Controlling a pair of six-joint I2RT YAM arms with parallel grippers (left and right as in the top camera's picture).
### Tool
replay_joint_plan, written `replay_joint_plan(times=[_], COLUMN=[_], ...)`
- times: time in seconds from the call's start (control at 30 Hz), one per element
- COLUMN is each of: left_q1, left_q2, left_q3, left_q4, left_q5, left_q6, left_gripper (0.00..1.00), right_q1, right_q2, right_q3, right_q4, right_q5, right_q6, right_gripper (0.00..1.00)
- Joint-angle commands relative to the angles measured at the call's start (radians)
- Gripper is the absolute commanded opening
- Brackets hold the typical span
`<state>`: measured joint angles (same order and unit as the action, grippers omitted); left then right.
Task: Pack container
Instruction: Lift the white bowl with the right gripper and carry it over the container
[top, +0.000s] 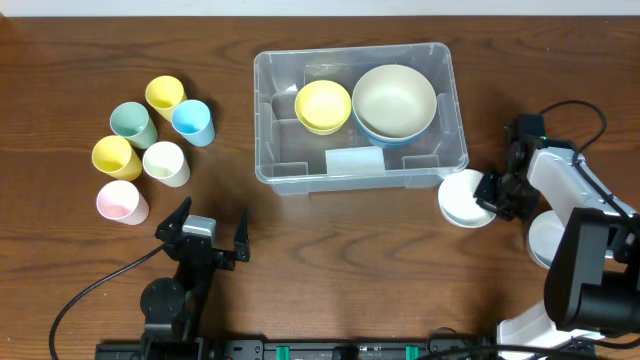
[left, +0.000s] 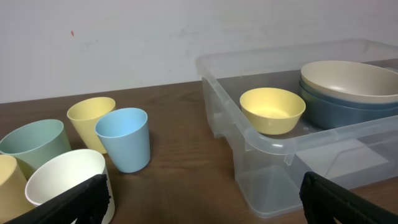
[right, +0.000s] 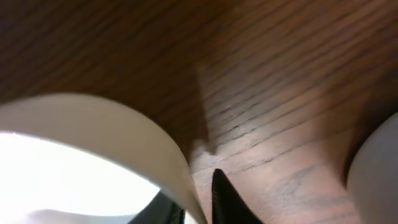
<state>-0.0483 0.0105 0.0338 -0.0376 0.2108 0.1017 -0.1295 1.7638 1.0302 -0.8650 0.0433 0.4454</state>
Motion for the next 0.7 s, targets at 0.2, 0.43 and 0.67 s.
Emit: replay_joint_plan(times=[0.2,0.43,0.67], left_q1=[0.004,0.004,0.004], left_q2=[-0.005,-0.005,-0.005], left_q3=[-0.029,-0.029,-0.029], left_q4=[-0.013,-0.013,-0.013], left_q5=[0.014,0.014,0.014], left_q6=[-0.005,-0.005,-0.005], left_gripper=[0.98,0.98,0.98], right_q1=[-0.138,-0.235,-0.215], right_q2=[-0.011,-0.012,-0.016], right_q3=[0.008,0.139,0.433], right_q4=[0.033,0.027,-0.071], right_q5=[0.012,-0.064,-0.187], right_q6=[0.064,0.06,-0.053], right_gripper=[0.02,0.01,0.01])
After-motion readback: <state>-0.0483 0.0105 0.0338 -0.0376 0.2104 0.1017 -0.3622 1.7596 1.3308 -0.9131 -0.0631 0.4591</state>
